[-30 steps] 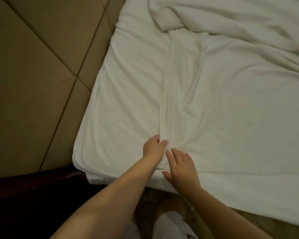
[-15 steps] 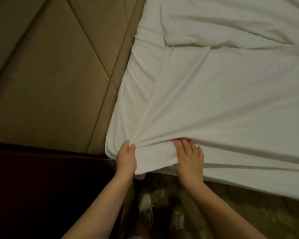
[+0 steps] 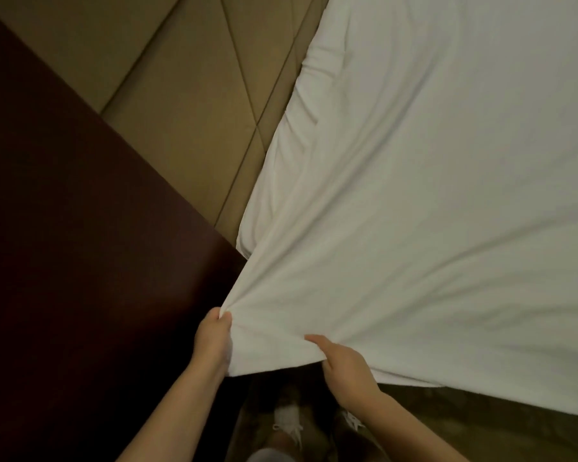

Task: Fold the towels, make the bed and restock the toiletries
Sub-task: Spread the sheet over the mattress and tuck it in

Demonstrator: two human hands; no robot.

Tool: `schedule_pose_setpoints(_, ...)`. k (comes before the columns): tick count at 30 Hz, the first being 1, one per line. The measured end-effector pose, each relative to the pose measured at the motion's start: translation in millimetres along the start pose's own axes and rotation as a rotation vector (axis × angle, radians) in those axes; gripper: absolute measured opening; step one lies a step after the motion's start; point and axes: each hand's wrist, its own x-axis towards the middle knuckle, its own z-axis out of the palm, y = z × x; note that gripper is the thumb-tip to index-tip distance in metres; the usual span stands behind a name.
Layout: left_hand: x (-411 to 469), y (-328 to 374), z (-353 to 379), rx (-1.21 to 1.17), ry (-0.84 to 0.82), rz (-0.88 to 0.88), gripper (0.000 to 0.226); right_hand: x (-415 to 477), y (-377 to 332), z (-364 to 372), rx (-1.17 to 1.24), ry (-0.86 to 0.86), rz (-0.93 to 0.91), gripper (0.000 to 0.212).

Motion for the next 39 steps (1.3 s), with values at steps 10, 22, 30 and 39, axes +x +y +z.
schedule_pose_setpoints(10, -29.0, -22.3, -41.3, 0.32, 0.163, 0.456, 0.018, -47.3, -32.2, 39.3, 0.0, 0.109, -0.025, 0.046)
schedule_pose_setpoints(22, -15.0, -40.2, -21.1, 0.713, 0.042, 0.301, 0.046, -74.1, -3.7, 48.8, -0.214, 0.139, 0.177, 0.063)
schedule_pose_setpoints(30, -56.9, -47.5, 19.1, 1.049, -0.107, 0.435, 0.067, -135.2, 32.7, 4.9, -0.184, 0.252, 0.412, 0.062)
schedule_pose_setpoints(39, -242.9, -36.6, 187.6, 1.147, -0.439, 1.037, 0.061, -270.5, 132.6, -81.6, -0.001, 0.581, 0.636, 0.062)
